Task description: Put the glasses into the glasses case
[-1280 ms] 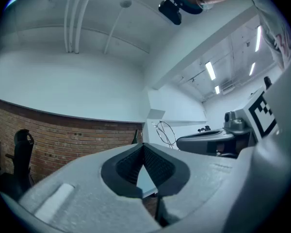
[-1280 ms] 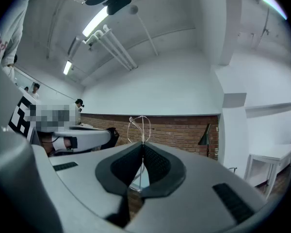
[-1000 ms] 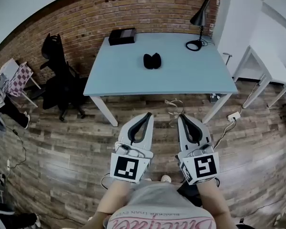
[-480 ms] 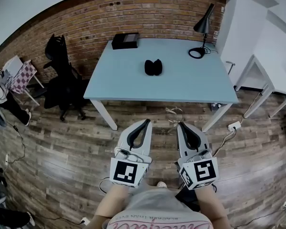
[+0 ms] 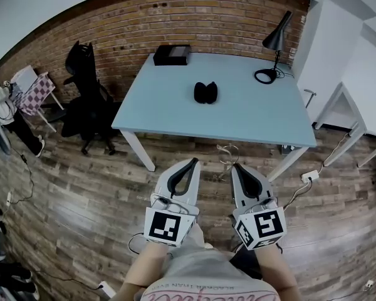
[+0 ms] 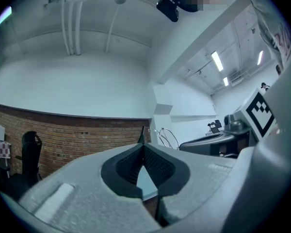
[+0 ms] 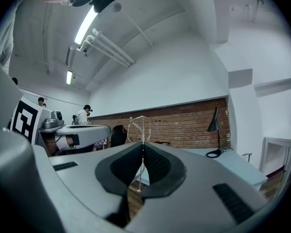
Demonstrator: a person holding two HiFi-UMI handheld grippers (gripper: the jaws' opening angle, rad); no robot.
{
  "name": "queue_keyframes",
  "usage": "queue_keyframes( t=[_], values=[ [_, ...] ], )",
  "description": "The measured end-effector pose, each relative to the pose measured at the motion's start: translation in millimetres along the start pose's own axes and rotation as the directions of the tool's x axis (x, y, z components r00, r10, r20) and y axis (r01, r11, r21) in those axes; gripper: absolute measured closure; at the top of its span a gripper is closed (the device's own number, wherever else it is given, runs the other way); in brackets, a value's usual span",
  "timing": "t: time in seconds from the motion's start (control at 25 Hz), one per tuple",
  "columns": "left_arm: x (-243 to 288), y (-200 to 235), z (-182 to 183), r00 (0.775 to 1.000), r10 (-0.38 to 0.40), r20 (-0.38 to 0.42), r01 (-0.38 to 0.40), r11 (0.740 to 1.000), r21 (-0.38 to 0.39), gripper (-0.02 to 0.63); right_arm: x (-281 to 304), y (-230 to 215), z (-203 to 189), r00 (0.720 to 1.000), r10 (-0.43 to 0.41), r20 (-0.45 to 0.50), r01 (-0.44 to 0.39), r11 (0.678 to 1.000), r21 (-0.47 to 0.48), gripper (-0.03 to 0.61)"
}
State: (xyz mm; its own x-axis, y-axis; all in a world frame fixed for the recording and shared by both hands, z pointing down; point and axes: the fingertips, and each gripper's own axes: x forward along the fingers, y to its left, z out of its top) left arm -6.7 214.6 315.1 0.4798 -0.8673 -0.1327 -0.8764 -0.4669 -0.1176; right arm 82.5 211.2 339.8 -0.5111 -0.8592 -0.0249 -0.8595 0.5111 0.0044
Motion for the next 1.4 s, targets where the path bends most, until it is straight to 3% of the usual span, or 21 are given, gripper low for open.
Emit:
queue_keyframes(
  t=[0.32, 0.84, 1.12, 1.4],
  values=[
    [49.1, 30.4, -20.6, 1.000, -0.005, -0.012, 0.005, 1.000, -0.006, 0.609, 47.7, -28.4, -8.4, 1.000, -0.027, -0.009, 0.027, 0.999, 0.026, 0.563],
    [170.7, 125.1, -45.4, 0.998, -0.062, -0.020, 0.062, 0.998, 0.010, 0.609, 185.0, -91.2, -10.9, 0.993, -0.117, -0.019, 0.117, 0.992, 0.049, 0.563],
    [223.7, 176.9, -68.7, 0.995, -0.084, -0.051, 0.084, 0.996, -0.012, 0.609, 259.8, -113.1, -17.2, 0.990, -0.126, -0.056, 0.129, 0.991, 0.043, 0.563],
    [266.0, 204.5, -92.6, 0.994, -0.066, -0.084, 0.063, 0.997, -0.045, 0.609, 297.5, -137.9, -31.1, 0.987, -0.130, -0.096, 0.135, 0.990, 0.051, 0.563]
  ],
)
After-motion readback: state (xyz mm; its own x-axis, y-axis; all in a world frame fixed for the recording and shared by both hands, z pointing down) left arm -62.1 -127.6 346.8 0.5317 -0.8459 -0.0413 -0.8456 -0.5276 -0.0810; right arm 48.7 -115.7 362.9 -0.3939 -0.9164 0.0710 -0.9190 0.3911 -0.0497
